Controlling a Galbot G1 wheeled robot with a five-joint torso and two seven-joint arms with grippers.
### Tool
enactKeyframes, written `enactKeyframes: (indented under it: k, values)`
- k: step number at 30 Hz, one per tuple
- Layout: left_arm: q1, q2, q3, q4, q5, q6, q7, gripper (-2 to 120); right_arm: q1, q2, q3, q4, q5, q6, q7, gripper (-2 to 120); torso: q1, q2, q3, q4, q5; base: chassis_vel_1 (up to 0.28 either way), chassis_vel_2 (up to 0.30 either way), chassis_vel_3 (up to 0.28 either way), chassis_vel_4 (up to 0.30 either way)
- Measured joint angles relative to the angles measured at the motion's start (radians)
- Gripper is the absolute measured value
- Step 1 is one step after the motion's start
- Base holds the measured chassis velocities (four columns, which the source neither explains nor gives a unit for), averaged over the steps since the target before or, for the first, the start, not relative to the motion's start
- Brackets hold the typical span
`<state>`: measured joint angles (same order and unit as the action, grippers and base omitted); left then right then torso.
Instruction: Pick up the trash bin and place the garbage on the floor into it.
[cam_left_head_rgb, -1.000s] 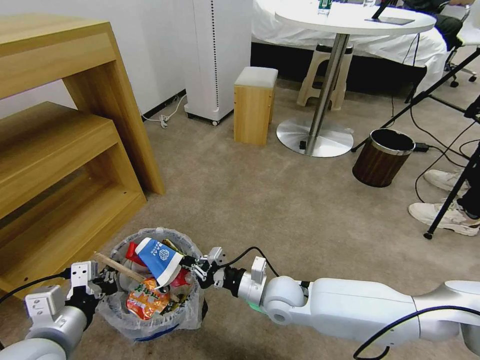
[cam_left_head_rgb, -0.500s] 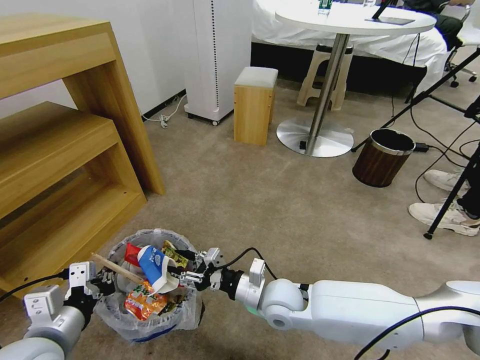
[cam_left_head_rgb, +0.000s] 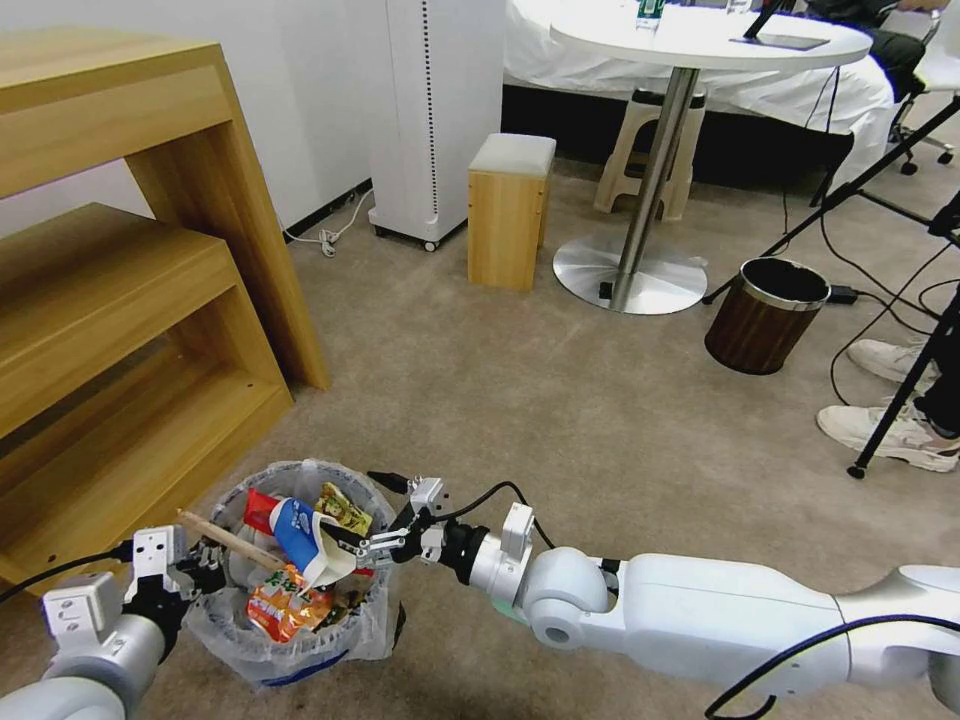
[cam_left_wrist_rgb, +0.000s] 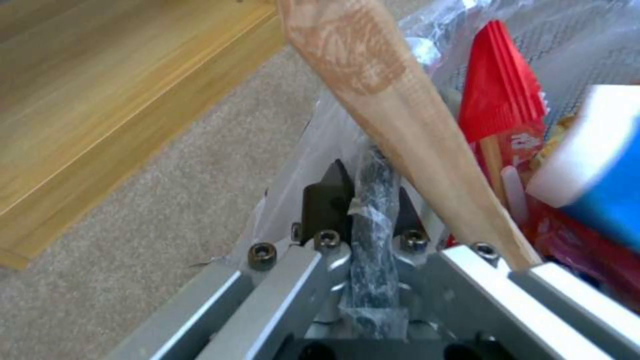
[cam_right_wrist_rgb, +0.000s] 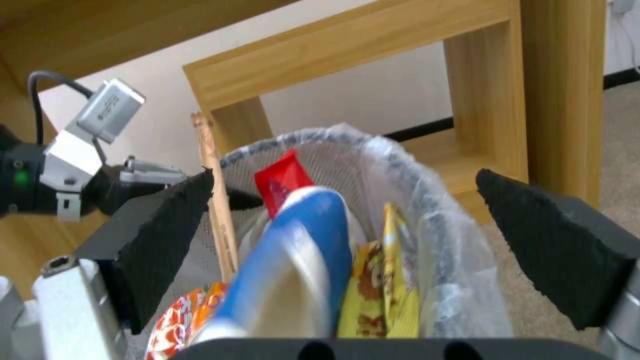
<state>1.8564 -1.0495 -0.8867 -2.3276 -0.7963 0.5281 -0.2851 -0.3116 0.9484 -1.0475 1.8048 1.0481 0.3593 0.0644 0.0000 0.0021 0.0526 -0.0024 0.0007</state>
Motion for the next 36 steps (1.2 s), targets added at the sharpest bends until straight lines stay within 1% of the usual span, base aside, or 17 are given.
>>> enactKeyframes:
  k: [8,16,20,30,32,34,36]
  values:
    - [0.011,-0.001,-0.015,0.002,0.000,0.007,-0.001,0,-0.040,-0.019,0.063,0.020,-0.002,-0.004,0.004,100,0.000,0.000,0.000,0.0001,0.0000,0.000,0.000,0.000,0.000]
    - [0.013,-0.005,-0.015,0.002,0.002,0.010,-0.001,0,-0.074,-0.028,0.103,0.032,-0.006,-0.010,0.007,100,0.000,0.000,0.000,-0.0001,0.0001,0.000,0.000,0.000,0.000]
    - [0.017,-0.008,-0.018,0.003,0.003,0.010,-0.001,0,-0.093,-0.027,0.158,0.044,-0.002,-0.017,0.017,100,0.000,0.000,0.000,-0.0001,0.0001,0.000,0.000,0.000,0.000]
    - [0.022,-0.013,-0.018,-0.002,0.007,0.010,0.000,0,-0.109,-0.020,0.199,0.048,0.003,-0.023,0.029,100,0.000,0.000,0.000,0.0000,0.0000,0.000,0.000,0.000,0.000]
    - [0.024,-0.016,-0.015,0.000,0.011,0.010,0.001,0,-0.125,-0.016,0.238,0.048,0.002,-0.022,0.048,100,0.000,0.000,0.000,0.0000,0.0001,0.000,0.000,0.000,0.000]
    - [0.024,-0.016,-0.015,0.001,0.011,0.010,0.001,0,-0.128,-0.016,0.252,0.048,0.002,-0.022,0.056,100,0.000,0.000,0.000,0.0000,0.0001,0.000,0.000,0.000,0.000]
    - [0.022,-0.013,-0.015,0.000,0.007,0.017,0.002,0,-0.143,-0.021,0.314,0.049,0.003,-0.021,0.085,100,0.000,0.000,0.000,0.0001,0.0001,0.000,0.000,0.000,0.000]
